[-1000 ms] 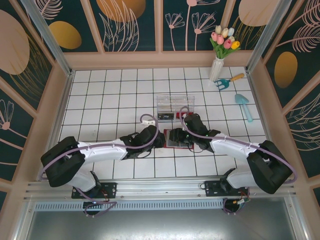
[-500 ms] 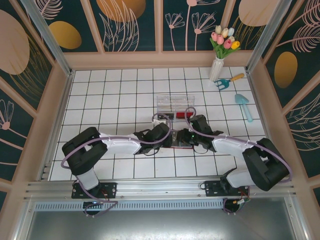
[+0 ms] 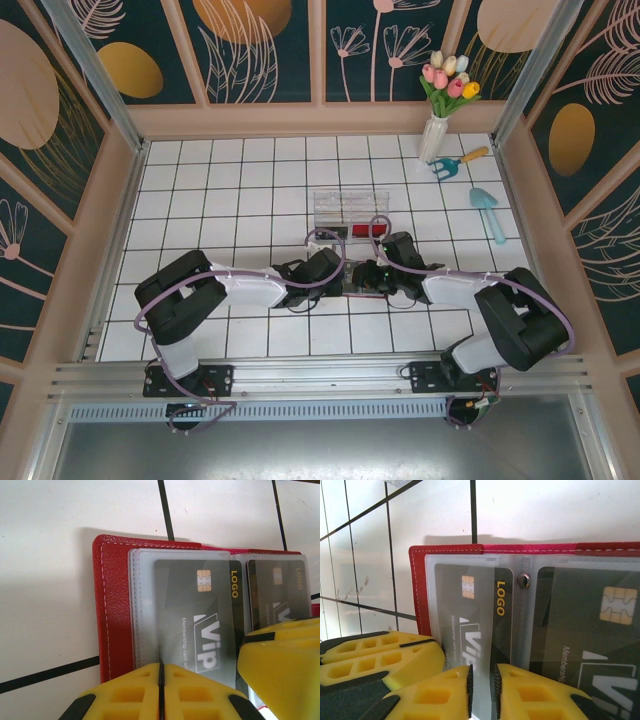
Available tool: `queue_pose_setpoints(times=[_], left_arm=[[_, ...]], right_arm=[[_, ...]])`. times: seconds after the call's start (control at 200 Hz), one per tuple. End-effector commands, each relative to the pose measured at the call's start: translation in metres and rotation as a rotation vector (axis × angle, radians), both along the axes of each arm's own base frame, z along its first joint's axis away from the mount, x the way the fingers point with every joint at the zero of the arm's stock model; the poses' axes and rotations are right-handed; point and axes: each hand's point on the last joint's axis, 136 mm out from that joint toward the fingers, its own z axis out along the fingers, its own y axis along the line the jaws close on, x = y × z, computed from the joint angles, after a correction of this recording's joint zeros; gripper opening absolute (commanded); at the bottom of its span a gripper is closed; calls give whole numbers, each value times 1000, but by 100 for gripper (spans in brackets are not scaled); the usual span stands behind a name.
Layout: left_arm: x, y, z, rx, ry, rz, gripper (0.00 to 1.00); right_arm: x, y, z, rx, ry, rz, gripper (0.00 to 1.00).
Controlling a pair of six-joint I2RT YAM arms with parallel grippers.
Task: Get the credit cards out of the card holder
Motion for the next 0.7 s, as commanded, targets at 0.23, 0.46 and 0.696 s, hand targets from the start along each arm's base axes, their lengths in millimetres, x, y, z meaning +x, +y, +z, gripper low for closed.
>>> queue_pose_setpoints(times=[0.23, 0.46, 0.696], left_arm=[[-7, 17, -20, 66, 60, 31, 8], [-9, 24, -25, 89, 74, 50, 8], [-9, 19, -23, 78, 73, 35, 8]], right_arm=[[3, -19, -4, -103, -3, -55, 25], [4, -19, -13, -129, 23, -46, 25], [3, -5, -9, -54, 27, -11, 19]])
